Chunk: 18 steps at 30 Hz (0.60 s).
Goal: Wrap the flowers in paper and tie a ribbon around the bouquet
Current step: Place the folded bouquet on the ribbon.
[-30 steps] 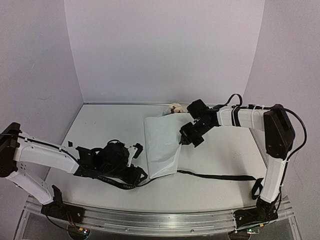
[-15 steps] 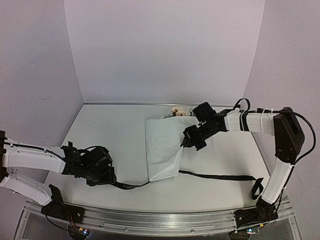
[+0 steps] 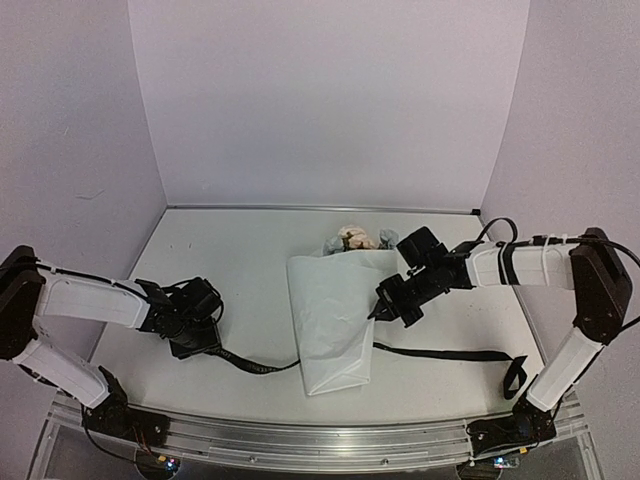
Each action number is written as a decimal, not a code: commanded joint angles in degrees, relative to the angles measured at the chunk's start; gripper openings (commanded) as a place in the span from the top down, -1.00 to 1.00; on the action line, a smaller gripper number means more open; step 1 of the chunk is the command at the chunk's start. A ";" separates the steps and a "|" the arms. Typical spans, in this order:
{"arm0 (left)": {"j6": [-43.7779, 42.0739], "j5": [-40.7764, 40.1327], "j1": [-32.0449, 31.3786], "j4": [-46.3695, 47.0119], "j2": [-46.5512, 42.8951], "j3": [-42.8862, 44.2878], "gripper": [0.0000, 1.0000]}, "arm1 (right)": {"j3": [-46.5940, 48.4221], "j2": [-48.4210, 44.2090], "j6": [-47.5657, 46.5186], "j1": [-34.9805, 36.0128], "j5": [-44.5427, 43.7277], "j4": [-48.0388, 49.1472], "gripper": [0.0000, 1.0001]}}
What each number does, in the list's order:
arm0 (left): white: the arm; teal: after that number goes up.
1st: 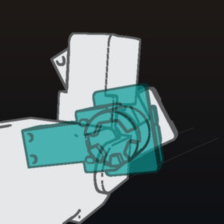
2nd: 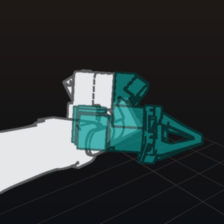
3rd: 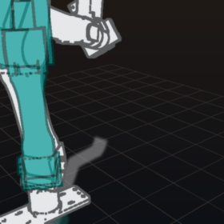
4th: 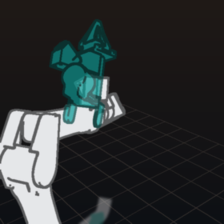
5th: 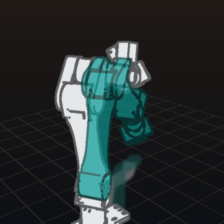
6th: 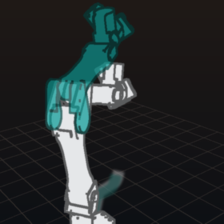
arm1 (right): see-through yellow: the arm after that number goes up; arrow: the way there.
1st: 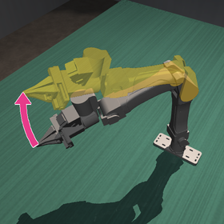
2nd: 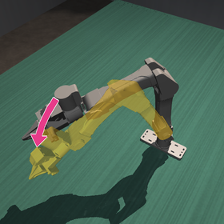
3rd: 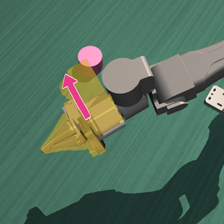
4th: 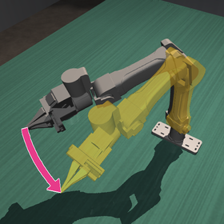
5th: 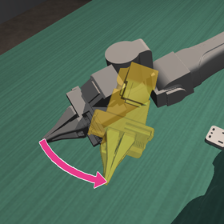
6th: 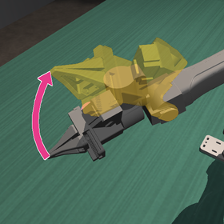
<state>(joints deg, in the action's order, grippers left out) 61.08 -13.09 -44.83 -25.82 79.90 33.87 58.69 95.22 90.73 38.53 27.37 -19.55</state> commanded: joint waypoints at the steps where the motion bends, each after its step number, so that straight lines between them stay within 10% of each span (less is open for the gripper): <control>1: -1.20 1.57 2.64 4.27 5.07 0.16 -0.01 | -4.52 -1.67 0.10 2.36 -0.61 2.58 1.00; 8: -0.81 1.68 4.48 5.03 7.19 1.70 0.08 | -6.15 0.24 -3.22 4.16 -2.77 3.55 0.95; 18: -0.03 -2.81 4.56 0.63 -3.47 0.10 -0.22 | -6.96 -11.21 -21.12 4.09 -14.74 -21.09 -0.29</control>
<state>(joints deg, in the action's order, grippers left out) 60.12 -13.67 -40.64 -20.70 82.41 35.63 51.62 92.27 80.56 42.57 21.89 -24.23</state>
